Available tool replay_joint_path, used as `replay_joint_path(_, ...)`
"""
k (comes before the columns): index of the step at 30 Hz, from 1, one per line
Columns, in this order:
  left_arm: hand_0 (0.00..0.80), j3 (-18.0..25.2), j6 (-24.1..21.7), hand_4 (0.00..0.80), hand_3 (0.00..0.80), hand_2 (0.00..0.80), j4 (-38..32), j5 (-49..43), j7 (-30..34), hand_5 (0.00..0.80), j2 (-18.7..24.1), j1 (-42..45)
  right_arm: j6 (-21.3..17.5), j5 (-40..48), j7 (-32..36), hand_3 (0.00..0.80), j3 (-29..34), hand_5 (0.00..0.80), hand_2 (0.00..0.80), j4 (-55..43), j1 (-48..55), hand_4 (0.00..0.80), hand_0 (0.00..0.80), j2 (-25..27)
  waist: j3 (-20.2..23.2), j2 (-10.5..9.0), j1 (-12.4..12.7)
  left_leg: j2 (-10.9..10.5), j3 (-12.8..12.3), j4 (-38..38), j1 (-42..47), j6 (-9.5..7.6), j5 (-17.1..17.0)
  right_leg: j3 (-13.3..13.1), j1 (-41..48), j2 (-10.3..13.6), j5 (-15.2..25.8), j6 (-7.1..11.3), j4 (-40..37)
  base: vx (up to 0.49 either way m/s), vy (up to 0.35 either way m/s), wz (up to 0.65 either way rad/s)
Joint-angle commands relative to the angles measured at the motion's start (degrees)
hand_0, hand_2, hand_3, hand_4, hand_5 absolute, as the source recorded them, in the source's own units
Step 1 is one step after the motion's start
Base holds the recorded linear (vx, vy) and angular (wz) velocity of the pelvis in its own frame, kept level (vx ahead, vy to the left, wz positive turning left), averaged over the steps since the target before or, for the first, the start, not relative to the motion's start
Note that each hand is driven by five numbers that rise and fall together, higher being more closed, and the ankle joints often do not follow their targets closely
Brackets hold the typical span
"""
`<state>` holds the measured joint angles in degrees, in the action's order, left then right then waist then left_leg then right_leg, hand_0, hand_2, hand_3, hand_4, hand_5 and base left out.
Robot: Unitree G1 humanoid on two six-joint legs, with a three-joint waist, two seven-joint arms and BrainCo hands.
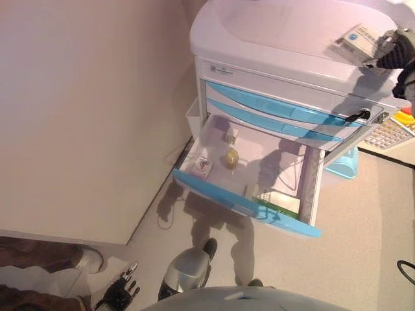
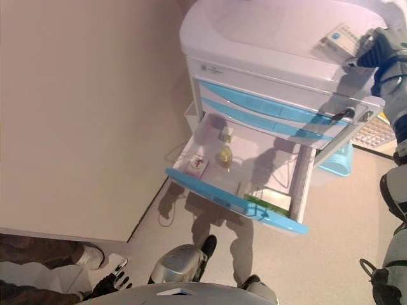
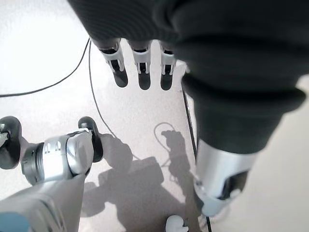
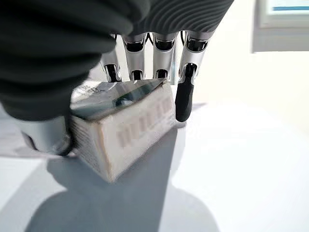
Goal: Open the drawer and pick up the medicine
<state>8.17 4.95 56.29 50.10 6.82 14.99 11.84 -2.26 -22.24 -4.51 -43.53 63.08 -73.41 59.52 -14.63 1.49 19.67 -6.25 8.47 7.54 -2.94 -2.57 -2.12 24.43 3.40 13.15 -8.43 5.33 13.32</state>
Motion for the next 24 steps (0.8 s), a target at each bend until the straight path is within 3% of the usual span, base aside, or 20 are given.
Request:
replay_joint_path(1,0.0,-2.7,0.4,0.0,0.0,0.0,-2.9,1.9,0.2,0.0,4.3,4.5,1.4,-6.5,-1.2,0.8,-5.7,0.8,0.8,2.1,-7.1,0.8,0.8,3.9,0.9,-0.13,1.9,-2.0,1.2,-0.8,1.3,-0.15,6.6,-1.4,-1.8,1.6,0.8,0.08,6.3,0.0,0.0,0.0)
replay_joint_path(2,0.0,-2.7,0.6,0.0,0.0,0.0,-3.0,2.2,0.2,0.0,4.4,4.6,1.9,-8.0,-1.1,0.8,-6.1,0.8,0.8,2.7,-7.1,0.8,0.8,4.1,0.8,-0.05,2.0,-2.0,1.1,-0.9,1.3,-0.13,6.6,-1.4,-1.9,1.8,1.1,0.16,6.2,0.0,0.0,0.0)
replay_joint_path(3,0.0,-2.7,0.8,0.0,0.0,0.0,-3.2,2.6,0.3,0.0,4.4,4.8,3.0,-7.9,-0.9,0.649,-6.6,0.649,0.649,3.1,-7.2,0.649,0.649,4.2,0.8,0.02,2.2,-2.0,1.1,-0.9,1.3,-0.12,6.6,-1.4,-1.9,1.9,1.2,0.21,6.0,0.0,0.0,0.0)
replay_joint_path(4,0.0,-2.6,0.9,0.0,0.0,0.0,-3.5,3.0,0.4,0.0,4.5,5.0,4.4,-6.5,-1.7,0.0,-7.0,0.0,0.0,3.5,-7.5,0.0,0.0,4.5,0.6,0.14,2.3,-1.8,0.9,-1.0,1.3,-0.01,6.5,-1.2,-1.9,1.9,1.2,0.25,5.8,0.0,0.0,0.0)
replay_joint_path(8,0.0,-3.2,1.0,0.0,0.0,0.0,-3.7,2.9,0.9,0.0,4.4,5.4,6.5,-8.9,-6.9,0.0,-6.2,0.0,0.0,5.1,-7.9,0.0,0.0,4.6,0.0,0.39,2.6,-1.5,0.6,-1.1,0.9,0.09,6.3,-1.0,-2.0,2.0,1.3,0.41,5.0,-0.019,-0.004,0.0)
replay_joint_path(10,0.0,-3.6,1.2,0.0,0.0,0.0,-4.0,2.4,1.4,0.0,4.4,5.6,5.0,-10.7,-10.6,0.0,-6.4,0.0,0.0,4.9,-8.3,0.0,0.0,5.0,-0.1,0.54,2.7,-1.6,0.5,-1.0,0.7,0.06,6.2,-0.9,-2.2,2.0,1.5,0.5,5.1,-0.036,-0.002,0.0)
replay_joint_path(13,0.0,-3.8,0.6,0.0,0.0,0.0,-5.1,2.3,1.7,0.0,4.3,6.4,-0.7,-14.9,-19.9,0.0,-7.3,0.0,0.0,2.1,-8.5,0.0,0.0,6.0,0.0,0.48,2.7,-1.7,0.4,-0.8,0.5,0.02,6.3,-0.8,-2.1,2.1,1.6,0.6,4.9,0.0,0.0,0.0)
replay_joint_path(16,0.0,-3.1,1.0,0.0,0.0,0.0,-6.0,1.4,2.7,0.0,4.1,7.2,-1.3,-15.8,-24.3,0.0,-8.2,0.0,0.0,-4.8,-7.8,0.0,0.0,7.2,0.1,0.28,2.4,-1.7,0.0,-0.5,0.4,-0.03,6.6,-0.8,-2.2,2.1,1.8,0.81,5.1,-0.007,-0.01,-0.01)
replay_joint_path(24,0.0,-1.9,0.4,0.0,0.0,0.0,-5.0,-0.1,5.5,0.0,4.5,7.6,0.1,-11.7,-25.5,0.0,-9.2,0.0,0.0,-13.9,-7.5,0.0,0.0,7.9,0.8,0.02,1.3,-1.2,-1.0,-0.7,0.7,0.18,6.8,-1.4,-1.6,1.4,1.4,0.96,3.7,-0.043,-0.048,-0.04)
